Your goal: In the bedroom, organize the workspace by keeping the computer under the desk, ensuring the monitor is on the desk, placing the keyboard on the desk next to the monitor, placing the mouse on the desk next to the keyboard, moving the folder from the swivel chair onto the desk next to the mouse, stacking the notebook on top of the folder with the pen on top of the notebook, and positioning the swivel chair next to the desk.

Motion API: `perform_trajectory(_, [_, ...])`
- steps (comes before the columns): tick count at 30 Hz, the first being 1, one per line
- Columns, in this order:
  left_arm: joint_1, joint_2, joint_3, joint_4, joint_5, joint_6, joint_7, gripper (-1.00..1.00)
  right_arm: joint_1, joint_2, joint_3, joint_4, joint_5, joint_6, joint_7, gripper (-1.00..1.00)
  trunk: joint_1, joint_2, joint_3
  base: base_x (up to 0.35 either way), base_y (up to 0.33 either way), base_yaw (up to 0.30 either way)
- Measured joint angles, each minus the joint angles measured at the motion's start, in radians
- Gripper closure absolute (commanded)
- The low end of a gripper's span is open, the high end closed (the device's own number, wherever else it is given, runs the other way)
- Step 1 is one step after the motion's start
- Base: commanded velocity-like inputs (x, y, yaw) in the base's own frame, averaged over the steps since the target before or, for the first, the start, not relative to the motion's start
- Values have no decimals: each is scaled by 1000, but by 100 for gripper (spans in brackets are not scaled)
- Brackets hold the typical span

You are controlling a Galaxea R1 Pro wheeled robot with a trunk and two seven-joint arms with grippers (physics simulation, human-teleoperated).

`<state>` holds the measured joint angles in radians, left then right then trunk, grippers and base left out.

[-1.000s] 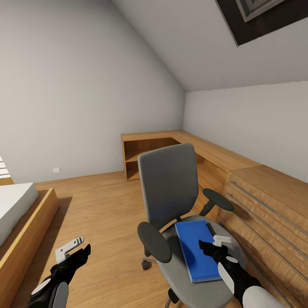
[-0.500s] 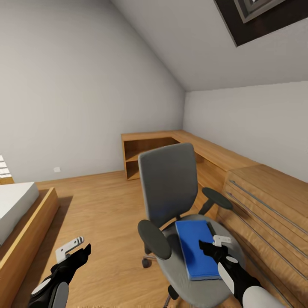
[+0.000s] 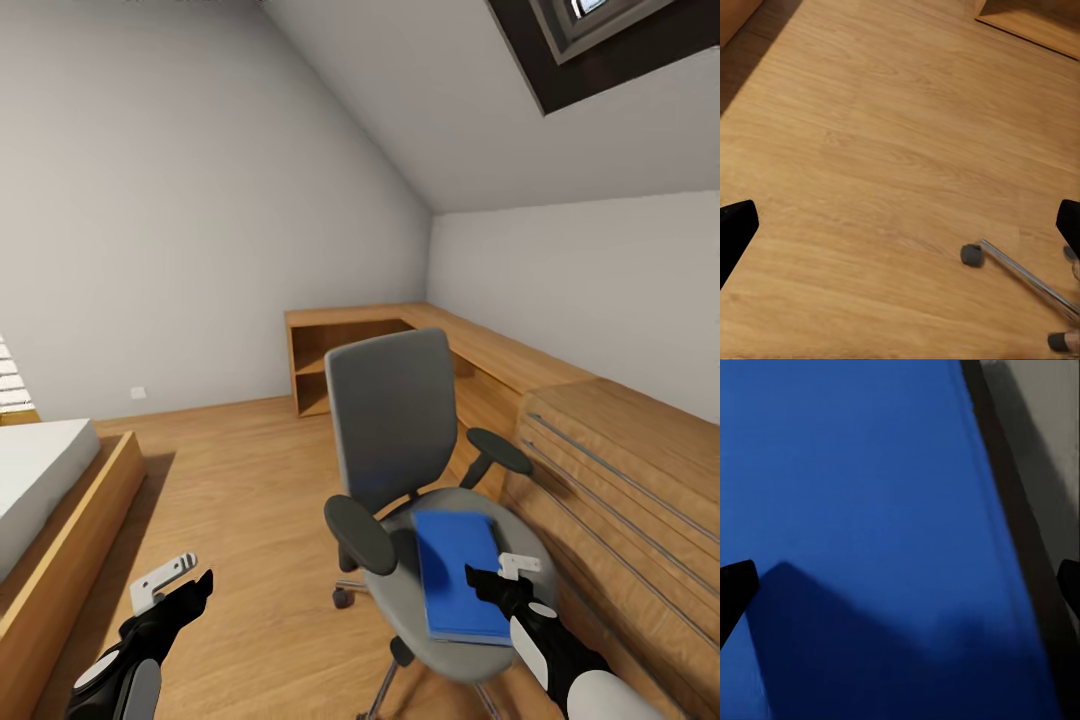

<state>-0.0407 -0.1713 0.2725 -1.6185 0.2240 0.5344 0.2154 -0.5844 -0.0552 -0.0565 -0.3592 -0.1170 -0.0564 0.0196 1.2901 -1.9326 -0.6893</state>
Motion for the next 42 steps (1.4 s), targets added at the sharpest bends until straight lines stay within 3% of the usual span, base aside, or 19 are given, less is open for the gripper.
perform_trajectory(16, [0,0,0,0,0,0,0,-100,0,0,0,-9,0,-1,0,-100,0,0,0,-154,0,0])
perform_trajectory(28, [0,-1,-2,1,-1,0,0,-100,0,0,0,-11,0,-1,0,-100,-1,0,0,-16,0,0])
perform_trajectory(42, [0,-2,-3,1,-2,-1,0,-100,1,0,2,16,0,-3,0,-100,-54,98,44,0,0,0])
